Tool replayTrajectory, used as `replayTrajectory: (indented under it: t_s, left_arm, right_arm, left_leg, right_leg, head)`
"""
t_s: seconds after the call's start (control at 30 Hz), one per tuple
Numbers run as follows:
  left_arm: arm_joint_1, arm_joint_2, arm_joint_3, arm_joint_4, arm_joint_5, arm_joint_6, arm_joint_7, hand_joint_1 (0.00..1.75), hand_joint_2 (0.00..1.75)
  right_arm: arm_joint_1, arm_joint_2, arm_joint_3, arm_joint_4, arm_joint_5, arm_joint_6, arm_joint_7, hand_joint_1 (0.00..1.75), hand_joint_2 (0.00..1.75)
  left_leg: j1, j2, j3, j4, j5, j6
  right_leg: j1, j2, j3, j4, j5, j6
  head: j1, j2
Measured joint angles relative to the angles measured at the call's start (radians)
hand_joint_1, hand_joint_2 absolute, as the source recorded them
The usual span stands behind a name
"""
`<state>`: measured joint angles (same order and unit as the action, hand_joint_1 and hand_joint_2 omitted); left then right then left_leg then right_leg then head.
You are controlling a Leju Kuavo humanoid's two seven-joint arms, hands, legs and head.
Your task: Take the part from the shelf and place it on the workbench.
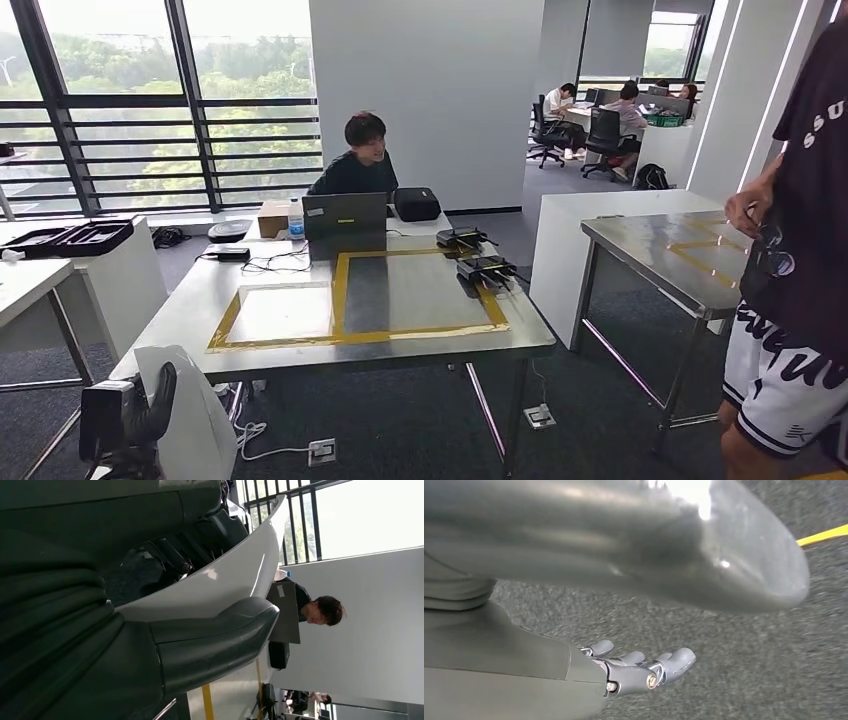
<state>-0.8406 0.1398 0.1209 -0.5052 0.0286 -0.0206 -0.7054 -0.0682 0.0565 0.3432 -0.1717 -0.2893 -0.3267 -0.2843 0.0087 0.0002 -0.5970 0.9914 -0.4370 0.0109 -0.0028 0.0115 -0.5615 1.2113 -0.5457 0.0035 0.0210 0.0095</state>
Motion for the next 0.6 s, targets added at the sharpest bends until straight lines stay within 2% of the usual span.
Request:
replayTrajectory:
  t_s: [0.03,0.07,0.1,0.13,0.17,0.2,0.27,0.3,0.33,0.4,0.43,0.47,0.5,0.57,0.6]
  left_arm:
    - [0.002,-0.003,0.0,0.006,-0.002,0.0,0.0,1.75,1.75]
    - [0.003,-0.007,0.0,0.011,-0.003,0.0,0.001,1.75,1.75]
    - [0.004,-0.011,0.0,0.016,-0.004,0.0,0.001,1.75,1.75]
    - [0.004,-0.014,0.0,0.019,-0.005,0.0,0.001,1.75,1.75]
    - [0.004,-0.018,0.0,0.021,-0.005,0.0,0.001,1.75,1.75]
    - [0.003,-0.021,0.0,0.024,-0.005,0.0,0.0,1.75,1.75]
    - [-0.001,-0.027,0.0,0.034,-0.005,0.0,0.001,1.75,1.75]
    - [-0.002,-0.031,0.0,0.037,-0.005,0.0,0.002,1.75,1.75]
    - [-0.005,-0.033,0.0,0.037,-0.005,0.0,0.002,1.75,1.75]
    - [-0.015,-0.034,0.0,0.031,-0.006,0.0,0.001,1.75,1.75]
    - [-0.022,-0.033,0.0,0.03,-0.006,0.0,0.001,1.75,1.75]
    - [-0.027,-0.032,0.0,0.03,-0.006,0.0,0.001,1.75,1.75]
    - [-0.03,-0.031,0.0,0.03,-0.006,0.0,0.0,1.75,1.75]
    - [-0.031,-0.03,0.0,0.033,-0.006,0.0,0.001,1.75,1.75]
    - [-0.03,-0.029,0.0,0.033,-0.006,0.0,0.001,1.75,1.75]
  right_arm:
    - [0.004,0.0,0.0,0.0,-0.002,0.0,-0.001,0.0,0.0]
    - [0.009,0.0,0.0,0.0,-0.005,0.001,-0.002,0.0,0.0]
    - [0.014,0.0,0.0,0.0,-0.008,0.001,-0.002,0.0,0.0]
    - [0.017,0.0,0.0,0.0,-0.009,0.001,-0.003,0.0,0.0]
    - [0.019,0.0,0.0,0.0,-0.01,0.001,-0.003,0.0,0.0]
    - [0.021,0.0,0.0,0.0,-0.011,0.001,-0.003,0.0,0.0]
    - [0.029,0.0,0.0,0.002,-0.012,0.001,-0.003,0.0,0.0]
    - [0.034,0.0,0.0,0.004,-0.012,0.002,-0.004,0.0,0.0]
    - [0.034,0.0,0.0,0.005,-0.013,0.002,-0.006,0.0,0.0]
    - [0.027,0.0,0.0,0.005,-0.013,0.002,-0.011,0.0,0.0]
    - [0.02,0.0,0.0,0.004,-0.012,0.002,-0.014,0.0,0.0]
    - [0.015,0.0,0.0,0.004,-0.012,0.002,-0.016,0.0,0.0]
    - [0.012,0.0,0.0,0.004,-0.012,0.002,-0.017,0.0,0.0]
    - [0.011,-0.001,-0.001,0.004,-0.012,0.002,-0.017,0.0,0.0]
    - [0.013,-0.001,-0.001,0.004,-0.012,0.002,-0.018,0.0,0.0]
  left_leg:
    - [0.0,0.0,0.022,-0.008,-0.011,0.001]
    - [-0.001,-0.001,0.046,-0.014,-0.023,0.001]
    - [-0.001,-0.003,0.069,-0.018,-0.039,0.0]
    - [-0.001,-0.005,0.094,-0.02,-0.055,-0.001]
    - [-0.003,-0.007,0.12,-0.02,-0.075,-0.003]
    - [-0.004,-0.006,0.142,-0.021,-0.096,-0.004]
    - [-0.009,-0.008,0.181,-0.01,-0.142,-0.01]
    - [-0.011,-0.01,0.194,-0.005,-0.165,-0.014]
    - [-0.013,-0.013,0.207,0.007,-0.179,-0.019]
    - [-0.011,-0.016,0.206,0.04,-0.182,-0.028]
    - [-0.009,-0.015,0.191,0.078,-0.175,-0.032]
    - [-0.007,-0.014,0.163,0.126,-0.178,-0.037]
    - [-0.006,-0.012,0.128,0.181,-0.196,-0.041]
    - [-0.005,-0.011,0.048,0.274,-0.259,-0.046]
    - [-0.005,-0.011,0.018,0.292,-0.279,-0.047]
  right_leg:
    - [0.002,-0.001,-0.051,0.05,-0.027,-0.001]
    - [0.004,-0.001,-0.096,0.079,-0.068,-0.001]
    - [0.007,-0.001,-0.13,0.08,-0.111,-0.001]
    - [0.008,-0.001,-0.155,0.06,-0.136,-0.002]
    - [0.009,-0.001,-0.171,0.02,-0.124,-0.005]
    - [0.01,-0.001,-0.182,-0.039,-0.056,-0.012]
    - [0.016,-0.001,-0.198,-0.155,0.142,-0.025]
    - [0.02,0.0,-0.201,-0.186,0.218,-0.029]
    - [0.023,0.0,-0.202,-0.195,0.246,-0.032]
    - [0.023,0.001,-0.187,-0.186,0.238,-0.041]
    - [0.022,0.001,-0.18,-0.186,0.229,-0.047]
    - [0.021,0.001,-0.172,-0.188,0.222,-0.054]
    - [0.02,0.003,-0.165,-0.189,0.215,-0.059]
    - [0.02,0.006,-0.153,-0.188,0.199,-0.065]
    - [0.021,0.007,-0.146,-0.187,0.19,-0.066]
  head:
    - [0.0,0.0]
    - [0.0,0.0]
    - [0.001,0.0]
    - [0.001,0.0]
    - [0.002,0.0]
    - [0.002,0.0]
    - [0.001,-0.001]
    - [0.001,-0.001]
    - [0.0,-0.001]
    - [0.0,0.0]
    - [0.0,0.0]
    - [-0.001,0.0]
    - [-0.002,0.0]
    - [-0.003,0.0]
    - [-0.003,0.0]
